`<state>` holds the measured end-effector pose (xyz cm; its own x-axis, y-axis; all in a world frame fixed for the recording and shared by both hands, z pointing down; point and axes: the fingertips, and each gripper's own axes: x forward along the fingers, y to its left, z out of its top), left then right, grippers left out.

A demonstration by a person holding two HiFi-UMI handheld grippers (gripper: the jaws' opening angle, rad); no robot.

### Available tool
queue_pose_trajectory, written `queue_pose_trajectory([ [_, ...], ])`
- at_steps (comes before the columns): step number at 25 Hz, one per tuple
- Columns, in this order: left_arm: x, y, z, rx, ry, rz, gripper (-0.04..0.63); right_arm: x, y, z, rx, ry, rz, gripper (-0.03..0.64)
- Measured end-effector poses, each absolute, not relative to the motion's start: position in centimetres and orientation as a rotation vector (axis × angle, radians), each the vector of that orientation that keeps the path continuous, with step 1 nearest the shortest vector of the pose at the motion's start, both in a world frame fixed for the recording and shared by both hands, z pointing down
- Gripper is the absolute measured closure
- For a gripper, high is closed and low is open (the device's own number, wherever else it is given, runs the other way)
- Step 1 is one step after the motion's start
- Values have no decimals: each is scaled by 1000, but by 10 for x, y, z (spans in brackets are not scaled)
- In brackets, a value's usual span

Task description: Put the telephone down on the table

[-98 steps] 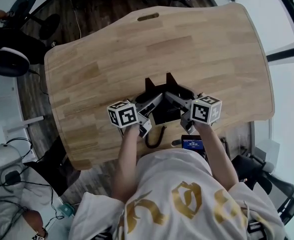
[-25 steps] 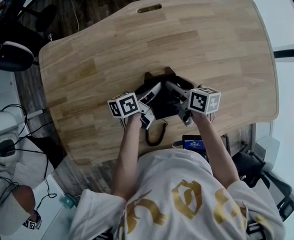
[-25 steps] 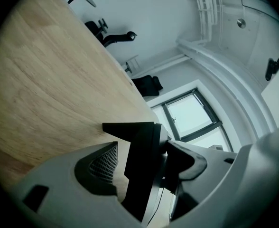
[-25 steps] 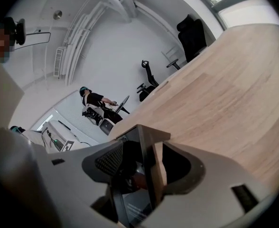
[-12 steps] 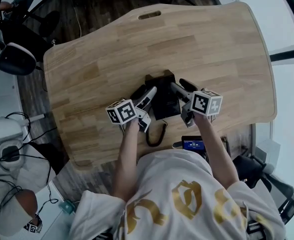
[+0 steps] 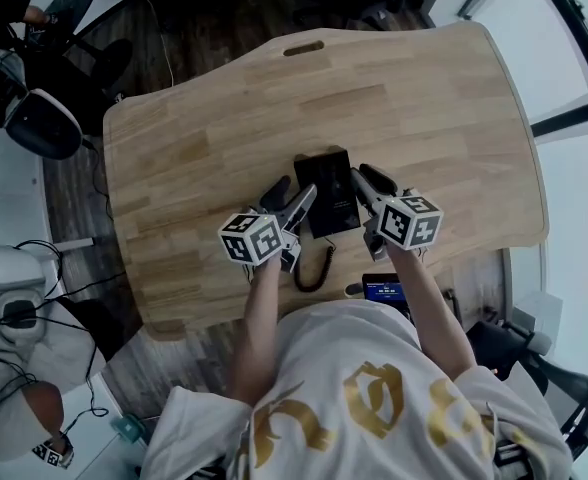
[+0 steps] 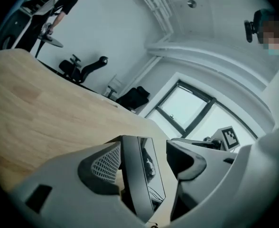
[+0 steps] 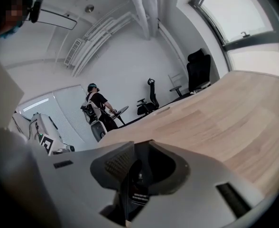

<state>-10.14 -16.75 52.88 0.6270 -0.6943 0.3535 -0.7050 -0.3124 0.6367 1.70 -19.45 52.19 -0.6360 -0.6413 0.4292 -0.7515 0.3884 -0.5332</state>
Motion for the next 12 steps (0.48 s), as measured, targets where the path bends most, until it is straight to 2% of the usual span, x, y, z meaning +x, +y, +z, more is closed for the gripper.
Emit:
queue_pose_trajectory([
  [3,-96,-162,514,2123,-1093,40,312,13,-185,511,1240,-2515,1026,573],
  [6,-99,-158,498,2167,-1146,26,435,7,-174,501,1206,-2535,966,590],
  [12,-95,-143,471,2245,-1168,43,551,4,-156,476,1189,-2600,953,600],
])
